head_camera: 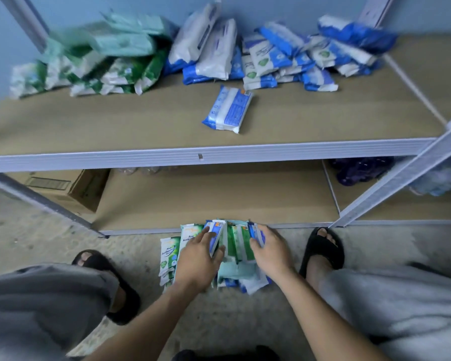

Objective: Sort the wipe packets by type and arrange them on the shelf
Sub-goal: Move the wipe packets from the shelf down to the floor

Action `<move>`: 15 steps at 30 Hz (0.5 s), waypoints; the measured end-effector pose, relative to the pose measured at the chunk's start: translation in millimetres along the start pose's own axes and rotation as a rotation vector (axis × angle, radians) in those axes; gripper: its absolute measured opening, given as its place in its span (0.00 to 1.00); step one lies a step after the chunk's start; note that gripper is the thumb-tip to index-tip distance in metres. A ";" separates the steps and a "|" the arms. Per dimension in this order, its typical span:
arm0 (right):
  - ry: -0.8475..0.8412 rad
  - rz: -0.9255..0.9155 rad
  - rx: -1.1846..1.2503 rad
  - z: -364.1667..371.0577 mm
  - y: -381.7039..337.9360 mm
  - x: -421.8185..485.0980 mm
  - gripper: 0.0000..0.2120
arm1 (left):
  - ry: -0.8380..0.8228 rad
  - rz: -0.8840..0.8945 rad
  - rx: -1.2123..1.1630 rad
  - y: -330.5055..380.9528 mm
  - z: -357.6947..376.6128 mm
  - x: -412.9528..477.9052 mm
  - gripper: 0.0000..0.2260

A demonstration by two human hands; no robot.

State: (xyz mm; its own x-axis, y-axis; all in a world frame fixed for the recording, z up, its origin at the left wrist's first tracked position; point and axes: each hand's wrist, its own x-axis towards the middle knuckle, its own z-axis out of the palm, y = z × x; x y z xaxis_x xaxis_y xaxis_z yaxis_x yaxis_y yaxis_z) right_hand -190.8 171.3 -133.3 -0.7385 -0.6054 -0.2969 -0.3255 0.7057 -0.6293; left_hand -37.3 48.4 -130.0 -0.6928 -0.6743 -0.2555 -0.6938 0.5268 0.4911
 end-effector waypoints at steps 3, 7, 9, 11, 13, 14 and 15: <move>0.073 -0.069 0.032 -23.5 -19.0 -14.6 0.19 | 0.052 0.104 0.074 16.2 -21.9 -4.1 0.21; 0.125 -0.153 0.045 -63.1 -41.6 -37.6 0.21 | 0.114 0.244 0.155 38.2 -56.1 -14.6 0.18; 0.155 -0.200 0.017 -82.8 -51.3 -46.3 0.21 | 0.153 0.319 0.208 49.6 -73.5 -18.8 0.17; 0.189 -0.243 -0.011 -103.3 -60.8 -52.6 0.20 | 0.199 0.380 0.288 60.8 -91.7 -20.6 0.17; 0.228 -0.294 -0.029 -124.3 -70.0 -55.4 0.20 | 0.267 0.439 0.359 71.2 -110.1 -19.7 0.18; 0.243 -0.312 -0.033 -135.3 -75.2 -55.9 0.20 | 0.306 0.463 0.379 77.0 -119.3 -18.2 0.18; 0.260 -0.329 -0.031 -146.1 -80.6 -55.7 0.20 | 0.346 0.488 0.379 82.6 -127.9 -16.1 0.18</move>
State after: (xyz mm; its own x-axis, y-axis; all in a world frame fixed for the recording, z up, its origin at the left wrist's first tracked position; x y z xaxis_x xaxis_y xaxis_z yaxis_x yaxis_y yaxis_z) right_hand -209.7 201.8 39.0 -0.7153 -0.6901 0.1098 -0.5836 0.5036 -0.6371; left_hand -58.4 36.6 21.2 -0.8836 -0.4076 0.2306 -0.3839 0.9124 0.1417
